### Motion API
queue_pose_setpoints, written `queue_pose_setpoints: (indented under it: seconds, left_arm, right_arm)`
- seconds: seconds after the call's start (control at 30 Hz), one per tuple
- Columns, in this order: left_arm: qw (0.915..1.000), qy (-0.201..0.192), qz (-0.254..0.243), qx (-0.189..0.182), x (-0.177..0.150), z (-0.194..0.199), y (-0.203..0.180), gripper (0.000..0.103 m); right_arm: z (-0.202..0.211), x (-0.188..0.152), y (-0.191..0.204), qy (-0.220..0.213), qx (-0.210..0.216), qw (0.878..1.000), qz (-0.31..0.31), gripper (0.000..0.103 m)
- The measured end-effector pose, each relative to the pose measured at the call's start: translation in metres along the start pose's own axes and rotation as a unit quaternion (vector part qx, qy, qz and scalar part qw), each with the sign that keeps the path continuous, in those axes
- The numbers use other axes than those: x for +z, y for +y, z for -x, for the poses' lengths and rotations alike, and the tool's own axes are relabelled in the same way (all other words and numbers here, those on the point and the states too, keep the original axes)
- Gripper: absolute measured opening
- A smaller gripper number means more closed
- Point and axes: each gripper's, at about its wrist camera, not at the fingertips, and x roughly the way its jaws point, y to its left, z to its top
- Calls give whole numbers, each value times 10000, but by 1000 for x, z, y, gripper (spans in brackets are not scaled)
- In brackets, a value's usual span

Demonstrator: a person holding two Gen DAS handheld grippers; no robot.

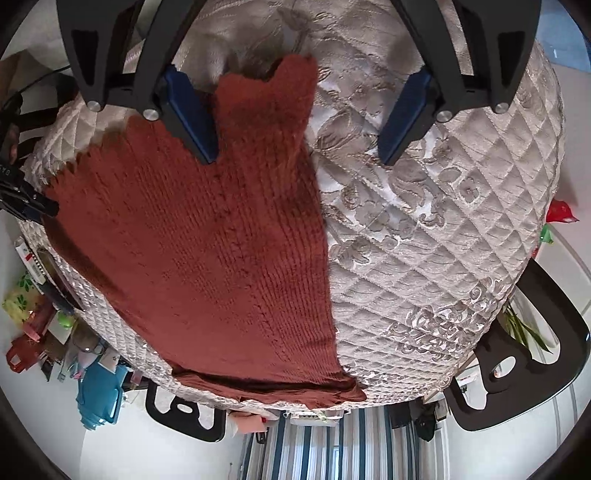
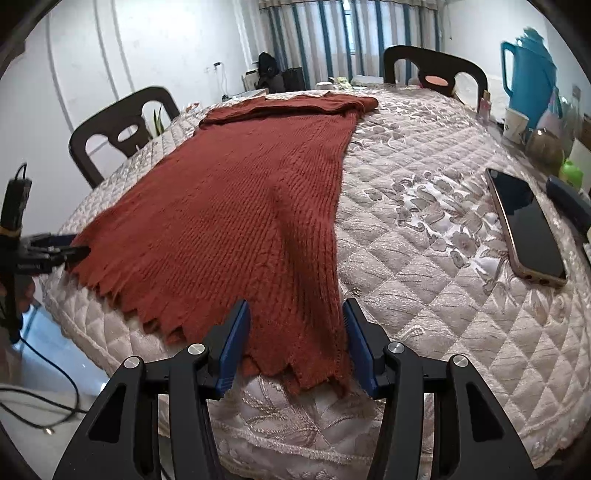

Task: Fold small clothes
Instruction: 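Move both grippers to the dress hem and close on it, then lift the hem with both grippers and carry it toward the collar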

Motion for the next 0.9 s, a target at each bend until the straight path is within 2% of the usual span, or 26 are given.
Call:
queue_pose_setpoints:
  seconds: [0.13,0.33,0.53,0.67,0.73,0.83,0.9]
  left_arm:
    - [9996,-78,-130,255,-2,-4,-11,99]
    - [9996,-134,-56,257,-3,-4,-11,99]
    - [9996,-105,-12,275,-3,-3,-13,96]
    - [9996,-171,6,222,-4,1,-13,86]
    - [9996,-174,30,216,-4,2,-12,84]
    - [9997,-188,75,158,-2,6,-10,66]
    - [9997,-187,164,69,0,7,-8,32]
  right_arm:
    - [-2,2,2,39,-25,10000,-13,52]
    - [-8,6,18,197,-424,9980,416,52]
    - [-9,7,23,274,-406,9975,508,41]
    - [-9,7,31,280,-384,9966,670,26]
    - [-9,7,35,273,-405,9961,734,22]
    - [-9,6,35,280,-329,9966,701,18]
    - [-9,8,32,290,-211,9975,605,15]
